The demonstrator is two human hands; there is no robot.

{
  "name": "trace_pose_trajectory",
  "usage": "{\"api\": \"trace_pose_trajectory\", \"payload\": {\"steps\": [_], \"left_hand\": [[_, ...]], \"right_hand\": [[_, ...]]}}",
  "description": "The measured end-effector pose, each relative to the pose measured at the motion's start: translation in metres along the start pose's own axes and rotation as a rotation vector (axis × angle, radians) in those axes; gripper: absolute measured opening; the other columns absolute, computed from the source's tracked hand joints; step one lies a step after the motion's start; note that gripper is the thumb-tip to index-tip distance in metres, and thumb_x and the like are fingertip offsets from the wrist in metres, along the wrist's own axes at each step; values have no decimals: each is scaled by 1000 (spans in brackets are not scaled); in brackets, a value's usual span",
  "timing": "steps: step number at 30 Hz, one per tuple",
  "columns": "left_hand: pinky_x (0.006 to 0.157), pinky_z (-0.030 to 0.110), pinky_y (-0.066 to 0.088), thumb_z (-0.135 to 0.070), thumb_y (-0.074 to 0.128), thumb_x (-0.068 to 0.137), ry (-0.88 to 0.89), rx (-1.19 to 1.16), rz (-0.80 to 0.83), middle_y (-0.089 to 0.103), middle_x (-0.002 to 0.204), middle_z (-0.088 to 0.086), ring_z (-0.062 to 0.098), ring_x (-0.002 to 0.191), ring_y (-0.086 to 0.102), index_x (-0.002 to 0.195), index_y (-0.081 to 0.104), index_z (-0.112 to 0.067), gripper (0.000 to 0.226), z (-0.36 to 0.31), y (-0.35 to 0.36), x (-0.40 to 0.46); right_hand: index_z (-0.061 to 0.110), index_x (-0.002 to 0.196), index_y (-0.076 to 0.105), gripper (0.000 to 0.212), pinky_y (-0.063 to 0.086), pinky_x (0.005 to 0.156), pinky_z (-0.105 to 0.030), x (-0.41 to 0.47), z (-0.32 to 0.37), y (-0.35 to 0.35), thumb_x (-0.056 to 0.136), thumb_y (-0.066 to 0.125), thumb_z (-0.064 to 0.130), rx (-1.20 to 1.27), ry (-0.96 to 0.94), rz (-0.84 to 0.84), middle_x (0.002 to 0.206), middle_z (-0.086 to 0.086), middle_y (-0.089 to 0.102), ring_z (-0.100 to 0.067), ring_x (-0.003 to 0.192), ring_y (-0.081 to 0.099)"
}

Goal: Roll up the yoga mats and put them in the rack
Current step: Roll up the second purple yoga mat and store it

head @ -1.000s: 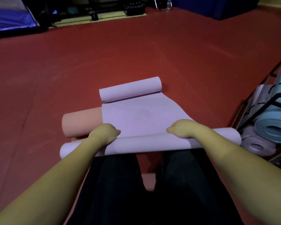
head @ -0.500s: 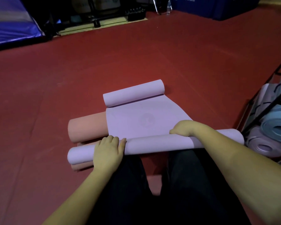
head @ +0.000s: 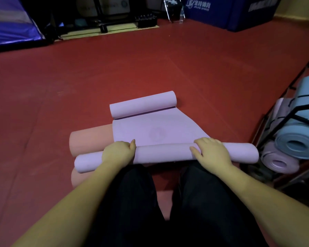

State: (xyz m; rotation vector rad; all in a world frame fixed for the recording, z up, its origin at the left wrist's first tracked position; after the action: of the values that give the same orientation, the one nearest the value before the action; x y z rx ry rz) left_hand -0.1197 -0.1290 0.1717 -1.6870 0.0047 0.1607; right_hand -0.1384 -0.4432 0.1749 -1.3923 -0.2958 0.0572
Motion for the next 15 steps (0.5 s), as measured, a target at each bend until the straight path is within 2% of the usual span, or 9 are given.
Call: {"api": "trace_pose_trajectory", "payload": {"steps": [3,5,8,11,13,15], "left_hand": [[73,35,39,-49,19,103,-20,5,40,68,100,10,29,82,55,90,70,-15,63,-1,-2,4],[75,36,41,-49,17,103,-22,7,55,68,104,12,31,87,58,90,67,-14,62,-1,-8,6],[83,38,42,-49,16,102,-21,16,102,65,116,14,33,100,59,105,66,-12,62,-2,-25,8],[90,39,39,-44,18,104,-10,28,219,58,132,15,32,109,54,123,60,-10,58,-3,-41,7],[90,36,36,-38,20,105,-7,5,327,54,138,15,30,111,51,128,57,-9,53,-1,-45,5],[92,35,34,-33,23,105,-18,-28,427,52,142,15,29,118,49,131,55,-8,48,3,-41,2]], "right_hand": [[17,87,69,65,45,73,-38,6,-4,-1,88,19,58,0,66,38,86,-3,69,-31,85,61],[16,79,64,59,42,69,-38,19,-4,-7,92,24,57,-50,93,63,84,-4,66,-32,83,60],[17,73,55,44,42,66,-37,30,-3,-16,101,35,45,-29,97,99,81,-6,63,-33,81,58],[14,80,61,50,40,67,-36,37,-4,-26,103,30,46,-7,88,262,79,-6,58,-32,81,54],[15,91,67,54,42,75,-36,42,0,-28,103,26,49,6,66,409,93,-9,64,-32,94,58],[17,115,67,57,41,93,-35,44,5,-25,104,22,51,0,50,553,122,-11,63,-30,115,55]]}}
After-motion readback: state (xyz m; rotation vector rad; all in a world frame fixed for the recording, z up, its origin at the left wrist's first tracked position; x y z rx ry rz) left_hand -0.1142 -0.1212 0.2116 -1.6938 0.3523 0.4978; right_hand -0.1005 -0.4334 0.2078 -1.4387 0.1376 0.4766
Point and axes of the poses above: each hand's wrist, its own x-axis towards the middle knuckle, its own y-axis out of the palm, z = x × y, the point moved 5 cm from there along x, towards the middle knuckle
